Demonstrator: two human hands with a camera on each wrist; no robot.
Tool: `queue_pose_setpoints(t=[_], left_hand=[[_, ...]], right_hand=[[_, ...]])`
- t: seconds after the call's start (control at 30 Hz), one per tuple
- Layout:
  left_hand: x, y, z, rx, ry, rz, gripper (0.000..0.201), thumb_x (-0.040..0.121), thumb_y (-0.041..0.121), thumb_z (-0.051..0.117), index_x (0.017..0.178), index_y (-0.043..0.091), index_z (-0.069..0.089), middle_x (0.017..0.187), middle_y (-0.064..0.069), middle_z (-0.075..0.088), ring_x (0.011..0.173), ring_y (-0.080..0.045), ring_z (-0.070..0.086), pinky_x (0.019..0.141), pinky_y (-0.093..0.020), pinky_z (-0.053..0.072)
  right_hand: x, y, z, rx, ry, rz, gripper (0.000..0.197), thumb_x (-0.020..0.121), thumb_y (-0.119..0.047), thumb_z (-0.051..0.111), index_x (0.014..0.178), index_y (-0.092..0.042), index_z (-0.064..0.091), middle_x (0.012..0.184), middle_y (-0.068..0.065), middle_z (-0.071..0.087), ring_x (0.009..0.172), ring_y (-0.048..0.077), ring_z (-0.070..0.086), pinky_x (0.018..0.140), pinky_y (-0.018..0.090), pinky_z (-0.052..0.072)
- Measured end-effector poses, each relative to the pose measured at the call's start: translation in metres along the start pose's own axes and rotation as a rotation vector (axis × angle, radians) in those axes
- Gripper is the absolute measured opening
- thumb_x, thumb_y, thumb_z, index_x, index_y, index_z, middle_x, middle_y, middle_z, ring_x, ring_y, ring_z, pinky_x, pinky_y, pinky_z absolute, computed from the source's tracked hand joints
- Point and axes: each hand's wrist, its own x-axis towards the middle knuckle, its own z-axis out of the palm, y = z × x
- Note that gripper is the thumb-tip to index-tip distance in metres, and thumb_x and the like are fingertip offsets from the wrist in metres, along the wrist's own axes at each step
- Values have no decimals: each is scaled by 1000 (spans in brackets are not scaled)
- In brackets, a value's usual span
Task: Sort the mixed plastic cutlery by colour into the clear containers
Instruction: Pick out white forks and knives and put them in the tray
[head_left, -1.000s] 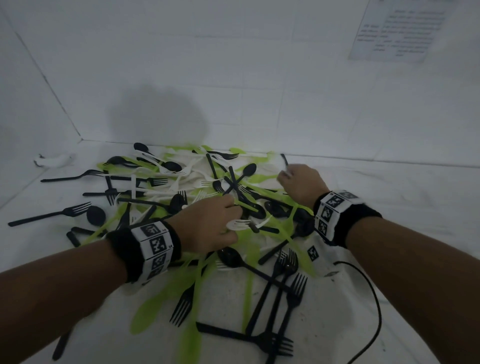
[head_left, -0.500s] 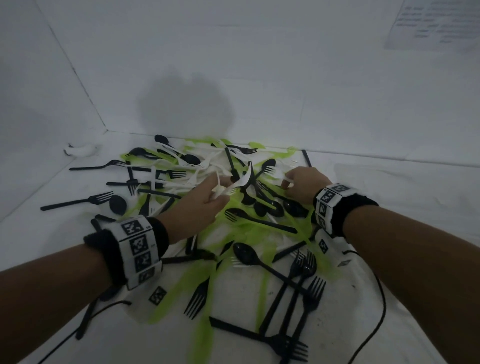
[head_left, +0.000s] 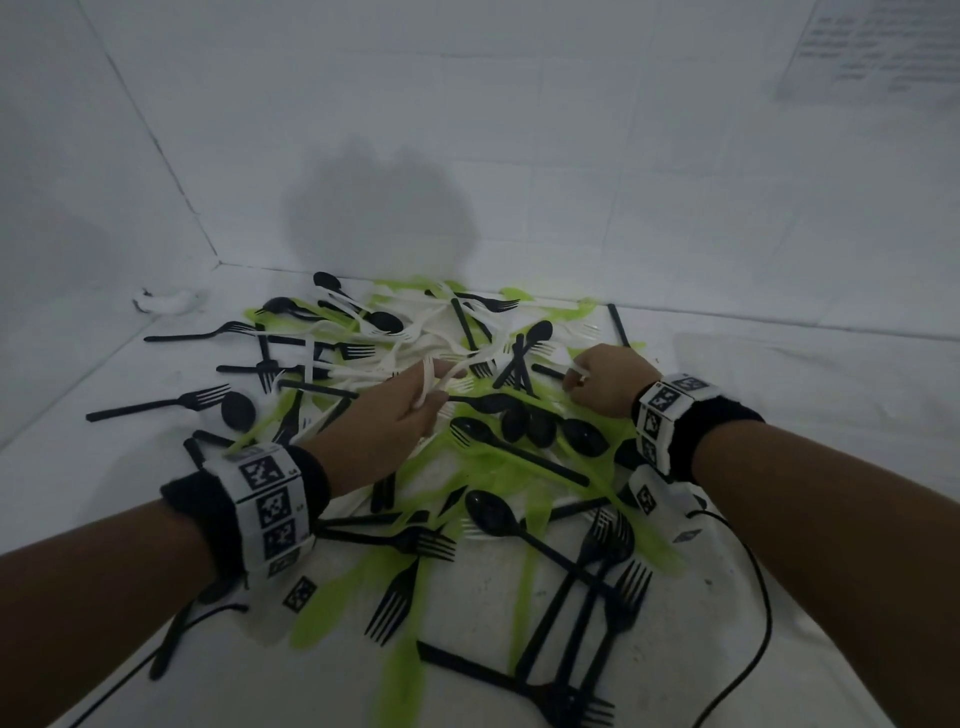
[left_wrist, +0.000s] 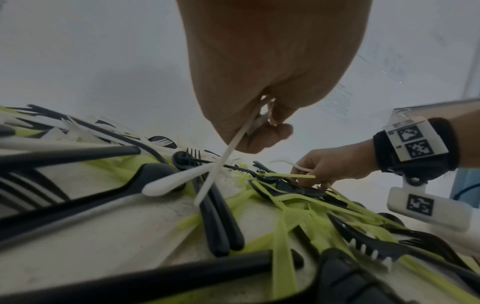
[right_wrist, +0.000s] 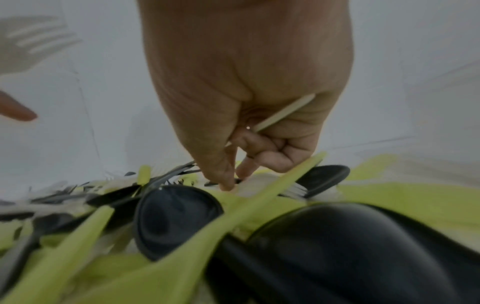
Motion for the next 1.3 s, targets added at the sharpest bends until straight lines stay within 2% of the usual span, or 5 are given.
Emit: queue_pose_setpoints(t=[0.13,0.37,0.57,1.03,1.3], left_hand=[[-7,2,-3,16,-20,-6,13,103,31,51,115,29,54,89,-14,61,71,-18,54,68,-39,48],[-10,-13,-9,145,-112,42,38,105,12,38,140,27,45,120,7,55,106,-5,51,90,-21,41],[-15,-14,-16,-47,-102,-27,19,108,32,46,99,17,55,84,-3,72,70,-19,64,72,-46,54],[-4,-24,-16,-32,73,-108,26,106,31,52,92,10,48,69,0,47,58,-10,42,57,-29,37],[44,-11,1,8,46,-148,29,105,30,52,88,7,47,83,-7,57,67,-22,59,47,-20,41]], right_hand=[[-2,-5,2,-94,22,-44,25,96,-24,53,74,-18,64,83,5,67,83,26,65,67,31,48],[-11,-16,-4,-268,120,-33,17,100,-23,43,104,-18,59,102,5,64,85,27,58,70,34,47],[-27,-29,-19,-542,203,-27,32,96,-10,47,127,-19,48,77,-1,46,71,24,47,61,32,36],[-35,-33,-24,-192,585,-124,19,103,-24,47,119,-15,43,93,2,62,64,30,56,56,34,37],[-49,-50,6,117,146,23,32,97,-41,59,111,-12,56,95,3,62,88,25,61,71,35,50]])
